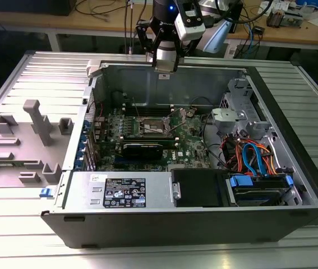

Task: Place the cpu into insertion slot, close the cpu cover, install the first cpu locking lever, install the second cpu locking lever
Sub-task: 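Place the cpu into insertion slot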

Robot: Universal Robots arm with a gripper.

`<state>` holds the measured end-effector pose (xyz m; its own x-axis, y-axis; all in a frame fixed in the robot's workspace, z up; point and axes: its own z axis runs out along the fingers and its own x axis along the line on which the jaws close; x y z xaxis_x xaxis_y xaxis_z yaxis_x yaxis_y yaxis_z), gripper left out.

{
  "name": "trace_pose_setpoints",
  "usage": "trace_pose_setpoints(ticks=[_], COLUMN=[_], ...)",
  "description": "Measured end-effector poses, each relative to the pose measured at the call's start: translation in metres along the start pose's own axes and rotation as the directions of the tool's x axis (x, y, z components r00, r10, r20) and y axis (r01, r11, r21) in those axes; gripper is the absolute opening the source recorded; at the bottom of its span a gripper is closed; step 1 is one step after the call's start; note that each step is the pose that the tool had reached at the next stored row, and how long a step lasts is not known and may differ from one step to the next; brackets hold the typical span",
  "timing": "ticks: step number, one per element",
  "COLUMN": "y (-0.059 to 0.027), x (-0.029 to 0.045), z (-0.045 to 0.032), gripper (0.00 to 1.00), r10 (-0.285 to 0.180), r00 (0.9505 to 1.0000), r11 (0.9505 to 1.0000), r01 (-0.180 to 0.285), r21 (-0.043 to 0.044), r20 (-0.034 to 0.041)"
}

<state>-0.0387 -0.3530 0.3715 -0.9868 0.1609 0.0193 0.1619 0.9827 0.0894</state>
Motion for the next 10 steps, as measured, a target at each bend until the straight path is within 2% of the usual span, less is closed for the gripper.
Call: trace_pose_setpoints(ticks=[10], y=[-0.0015], x=[-0.0002], z=[-0.0001], gripper=[0.54], r10=[0.007], r00=[1.0000], r11=[1.0000], r01=[-0.007], r21=[-0.0001], r20=[0.0006])
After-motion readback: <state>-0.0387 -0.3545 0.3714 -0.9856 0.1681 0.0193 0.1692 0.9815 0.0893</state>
